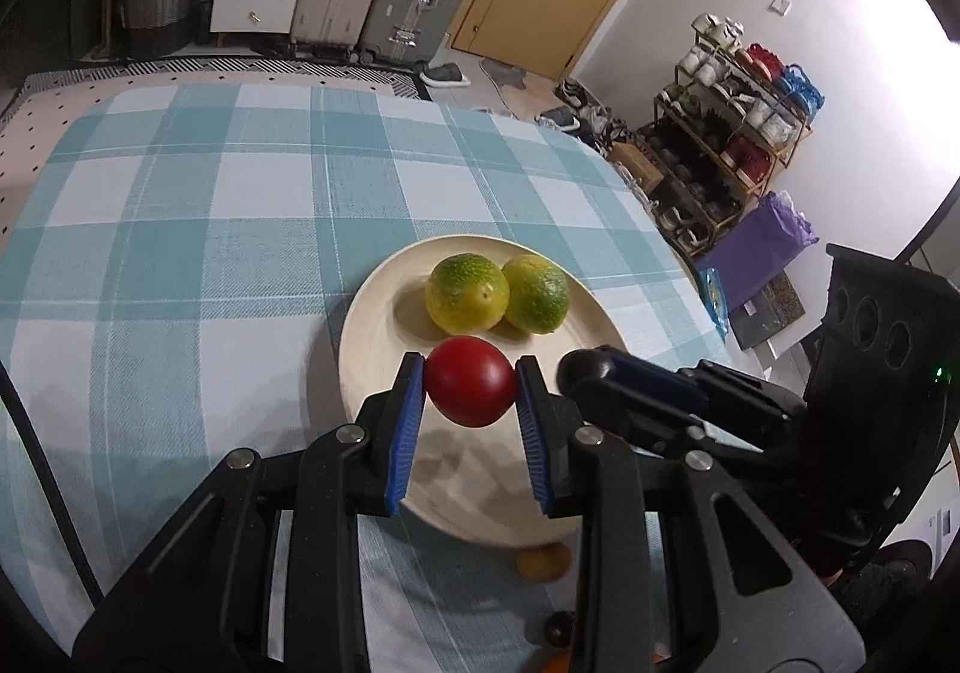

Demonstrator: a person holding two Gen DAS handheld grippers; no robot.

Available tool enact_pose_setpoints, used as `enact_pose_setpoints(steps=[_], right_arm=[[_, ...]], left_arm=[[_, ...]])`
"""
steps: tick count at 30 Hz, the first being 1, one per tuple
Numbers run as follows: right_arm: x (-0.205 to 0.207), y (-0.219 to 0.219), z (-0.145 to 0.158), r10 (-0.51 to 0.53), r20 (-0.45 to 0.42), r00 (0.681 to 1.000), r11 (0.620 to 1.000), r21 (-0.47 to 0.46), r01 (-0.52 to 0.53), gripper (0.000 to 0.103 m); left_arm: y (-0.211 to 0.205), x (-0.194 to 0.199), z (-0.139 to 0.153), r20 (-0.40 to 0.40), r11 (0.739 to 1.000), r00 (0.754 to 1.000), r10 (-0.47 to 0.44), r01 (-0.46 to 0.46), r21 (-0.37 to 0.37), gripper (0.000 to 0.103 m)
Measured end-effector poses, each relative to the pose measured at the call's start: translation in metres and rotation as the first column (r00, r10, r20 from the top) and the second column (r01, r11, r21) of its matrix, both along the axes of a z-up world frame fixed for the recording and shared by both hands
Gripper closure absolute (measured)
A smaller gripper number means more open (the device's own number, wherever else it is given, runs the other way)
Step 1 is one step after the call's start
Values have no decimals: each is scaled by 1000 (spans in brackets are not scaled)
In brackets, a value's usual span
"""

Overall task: Organize fruits
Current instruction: 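Carry the plum with the right tool while the left tool carries the tomato onto the plate, then open both tools and lift them away from the plate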

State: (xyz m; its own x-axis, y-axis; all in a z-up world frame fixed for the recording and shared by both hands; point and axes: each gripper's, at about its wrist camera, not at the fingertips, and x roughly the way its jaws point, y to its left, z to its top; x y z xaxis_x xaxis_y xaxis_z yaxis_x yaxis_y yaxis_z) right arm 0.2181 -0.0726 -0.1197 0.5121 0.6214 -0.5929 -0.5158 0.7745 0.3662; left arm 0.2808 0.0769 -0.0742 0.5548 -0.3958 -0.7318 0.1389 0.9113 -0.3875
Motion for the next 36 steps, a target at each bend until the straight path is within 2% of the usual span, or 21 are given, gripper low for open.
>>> enact_pose_setpoints(steps=[15, 25, 26, 28, 31, 36], right_arm=[[34, 24, -38, 21, -114, 993, 998, -54, -27, 78], [45, 33, -45, -9, -145, 989, 998, -63, 0, 77], [45, 32, -44, -12, -144, 989, 998, -59, 4, 76], [43, 30, -43, -21, -144, 989, 998, -59, 13, 64], [34, 21, -36, -29, -123, 992, 999, -34, 25, 55], [12, 3, -22, -53, -79, 995, 998, -27, 51, 52]], left_arm=[[5, 49, -28, -83, 998, 996, -25, 21, -53, 76], [7, 63, -28, -112, 995, 994, -19, 8, -102, 75], [8, 63, -27, -112, 995, 994, -16, 5, -101, 75], [9, 59, -23, -104, 996, 994, -14, 4, -94, 75], [9, 48, -15, -85, 998, 996, 1, -7, -67, 75], [8, 17, 3, -38, 999, 998, 44, -45, -16, 75]])
